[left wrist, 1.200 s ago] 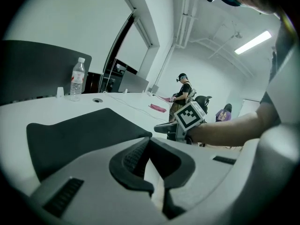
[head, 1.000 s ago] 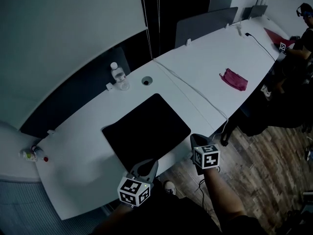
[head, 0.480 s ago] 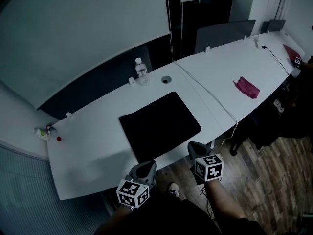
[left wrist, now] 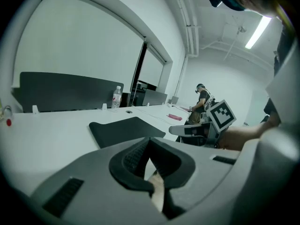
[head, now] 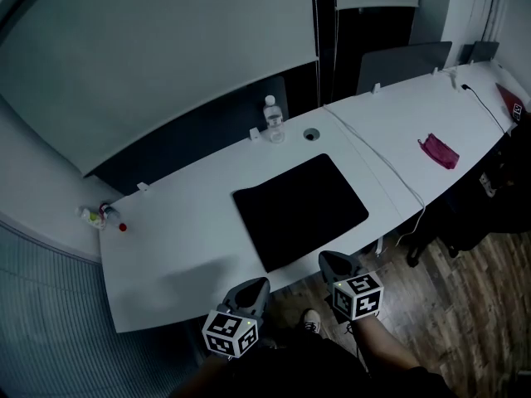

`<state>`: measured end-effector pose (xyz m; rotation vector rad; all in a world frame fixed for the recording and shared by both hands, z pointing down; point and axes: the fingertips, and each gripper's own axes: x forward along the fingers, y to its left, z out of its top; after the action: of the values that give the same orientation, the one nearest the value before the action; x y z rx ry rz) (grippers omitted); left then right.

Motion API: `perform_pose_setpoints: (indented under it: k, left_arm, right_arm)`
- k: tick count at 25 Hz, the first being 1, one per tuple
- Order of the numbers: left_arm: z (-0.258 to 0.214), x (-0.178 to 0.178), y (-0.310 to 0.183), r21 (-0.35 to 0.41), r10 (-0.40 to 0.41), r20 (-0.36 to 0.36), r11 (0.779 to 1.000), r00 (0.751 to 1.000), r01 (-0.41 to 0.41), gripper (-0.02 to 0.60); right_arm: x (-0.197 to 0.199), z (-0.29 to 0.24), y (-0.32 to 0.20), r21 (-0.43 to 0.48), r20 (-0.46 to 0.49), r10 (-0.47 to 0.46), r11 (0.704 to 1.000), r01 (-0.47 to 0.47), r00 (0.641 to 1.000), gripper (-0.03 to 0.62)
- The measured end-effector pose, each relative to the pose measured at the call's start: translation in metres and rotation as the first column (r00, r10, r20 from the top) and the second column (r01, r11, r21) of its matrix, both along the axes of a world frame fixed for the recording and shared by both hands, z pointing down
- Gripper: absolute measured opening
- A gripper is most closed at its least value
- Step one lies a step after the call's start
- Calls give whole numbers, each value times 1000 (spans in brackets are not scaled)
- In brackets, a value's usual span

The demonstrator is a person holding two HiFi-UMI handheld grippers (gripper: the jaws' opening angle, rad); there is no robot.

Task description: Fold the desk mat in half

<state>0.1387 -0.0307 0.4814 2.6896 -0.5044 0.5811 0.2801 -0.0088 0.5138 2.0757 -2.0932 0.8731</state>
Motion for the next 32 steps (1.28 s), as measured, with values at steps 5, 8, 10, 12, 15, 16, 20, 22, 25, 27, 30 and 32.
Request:
perform_pose_setpoints:
  k: [5, 8, 10, 12, 15, 16, 20, 22, 25, 27, 30, 32]
  left_arm:
    - [-1, -37, 1, -11, 30, -12, 999, 999, -30, 6]
    - [-3, -57, 1, -11, 52, -25, 999, 998, -52, 6]
    - [-4, -70, 1, -13, 61, -34, 998, 998, -62, 6]
    - [-5, -81, 1, -15, 72, -47, 997, 996, -73, 6]
    - [-3, -96, 3, -20, 89, -63, 996, 994, -91, 6]
    - [-2, -100, 4, -23, 97, -66, 995, 993, -98, 6]
    - [3, -116, 11, -33, 125, -69, 991, 990, -128, 6]
    - [6, -123, 15, -39, 136, -70, 989, 988, -139, 6]
    - [8, -132, 22, -47, 151, -68, 987, 986, -155, 6]
    - [11, -136, 25, -52, 163, -69, 985, 984, -166, 6]
    - [14, -140, 31, -60, 184, -74, 980, 980, -189, 6]
    - [16, -143, 35, -65, 200, -79, 977, 977, -205, 6]
  right_arm:
    - [-41, -7, 6, 2, 2, 23, 1000, -23, 1000, 23]
    - [-62, -15, 10, 10, -14, 43, 999, -43, 999, 23]
    - [-77, -19, 15, 13, -22, 56, 998, -55, 998, 23]
    - [-90, -23, 21, 14, -27, 70, 997, -70, 997, 23]
    - [-109, -27, 29, 21, -29, 92, 996, -91, 995, 23]
    - [-115, -28, 32, 23, -27, 99, 995, -98, 995, 23]
    - [-137, -31, 45, 25, -26, 126, 992, -125, 992, 23]
    - [-147, -31, 51, 24, -29, 133, 991, -132, 991, 23]
    - [-160, -31, 60, 25, -31, 144, 989, -143, 989, 23]
    - [-168, -32, 64, 26, -33, 148, 989, -147, 989, 23]
    - [-179, -31, 70, 24, -37, 152, 988, -151, 988, 23]
    - [-183, -30, 74, 20, -40, 162, 987, -161, 986, 23]
